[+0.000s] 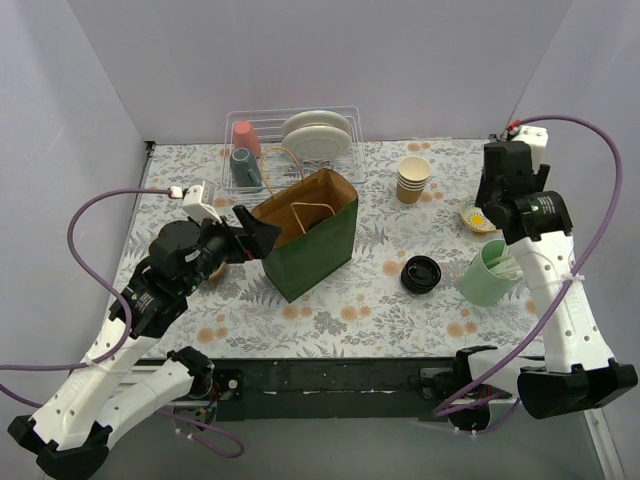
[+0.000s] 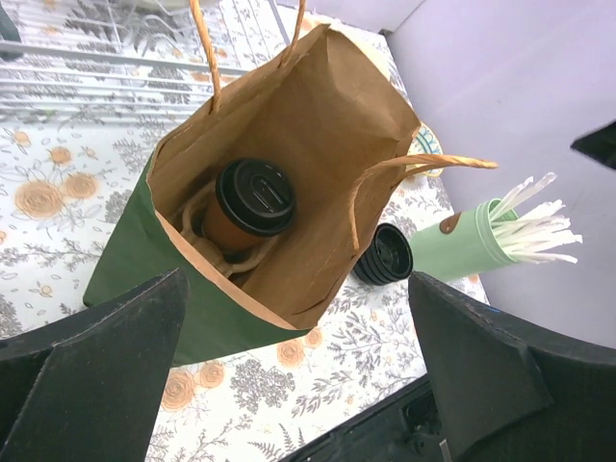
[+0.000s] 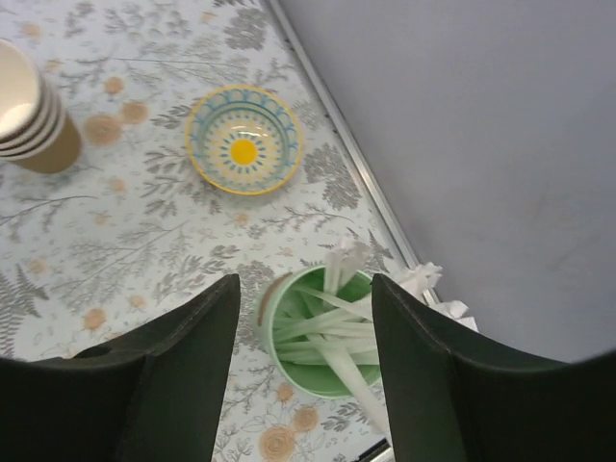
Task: Pack the takeout coffee
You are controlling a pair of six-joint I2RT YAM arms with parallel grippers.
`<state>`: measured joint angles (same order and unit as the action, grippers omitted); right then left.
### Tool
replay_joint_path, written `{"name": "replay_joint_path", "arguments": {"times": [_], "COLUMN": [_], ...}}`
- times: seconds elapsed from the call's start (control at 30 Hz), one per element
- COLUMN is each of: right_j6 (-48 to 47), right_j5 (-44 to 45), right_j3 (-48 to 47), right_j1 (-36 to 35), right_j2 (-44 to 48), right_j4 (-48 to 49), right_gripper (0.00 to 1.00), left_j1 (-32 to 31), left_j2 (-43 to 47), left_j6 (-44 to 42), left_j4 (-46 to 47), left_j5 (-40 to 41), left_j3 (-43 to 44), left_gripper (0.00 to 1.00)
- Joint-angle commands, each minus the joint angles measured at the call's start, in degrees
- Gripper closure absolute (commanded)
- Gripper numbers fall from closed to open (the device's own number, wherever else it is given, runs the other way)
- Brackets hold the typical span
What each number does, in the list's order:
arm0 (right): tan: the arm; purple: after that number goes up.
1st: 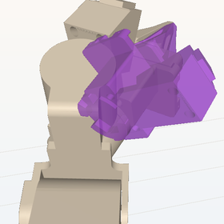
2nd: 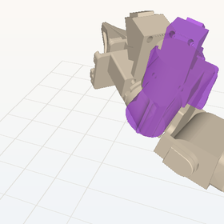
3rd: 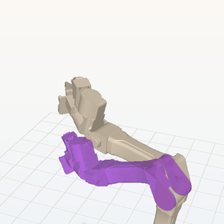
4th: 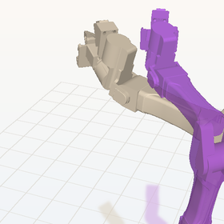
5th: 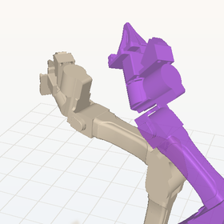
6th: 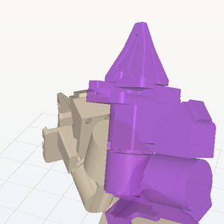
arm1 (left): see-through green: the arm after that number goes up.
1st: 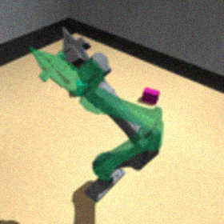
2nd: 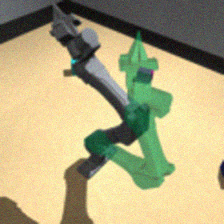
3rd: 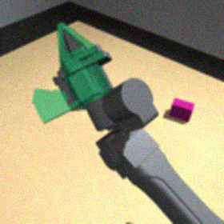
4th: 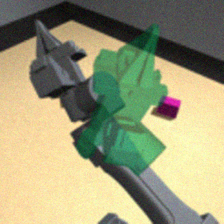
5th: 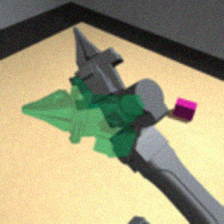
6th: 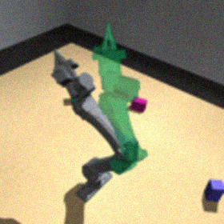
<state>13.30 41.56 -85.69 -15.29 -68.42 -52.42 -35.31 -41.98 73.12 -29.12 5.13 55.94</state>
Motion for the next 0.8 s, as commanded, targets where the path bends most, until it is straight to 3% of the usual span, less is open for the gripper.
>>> {"name": "replay_joint_path", "arguments": {"times": [0.0,0.17,0.5,0.77], "right_j6": [-1.9,-5.8,-11.1,-11.5], "right_j5": [-3.2,-7.5,-12.6,-9.5], "right_j3": [4.0,8.6,16.0,19.2], "right_j1": [8.8,17.2,18.6,19.2], "right_j2": [2.5,2.2,2.7,4.2], "right_j4": [2.4,6.4,15.2,17.4], "right_gripper": [0.38,0.38,0.39,0.61], "left_j1": [0.1,0.1,0.1,0.1], "left_j2": [0.9,1.2,2.7,4.3], "left_j6": [-2.5,-1.8,-3.3,-3.2], "left_j4": [-2.3,-4.4,-7.3,-9.6], "left_j5": [2.7,5.6,6.2,6.7], "left_j3": [2.9,3.0,4.1,3.8], "left_gripper": [0.02,0.02,0.02,0.02]}}
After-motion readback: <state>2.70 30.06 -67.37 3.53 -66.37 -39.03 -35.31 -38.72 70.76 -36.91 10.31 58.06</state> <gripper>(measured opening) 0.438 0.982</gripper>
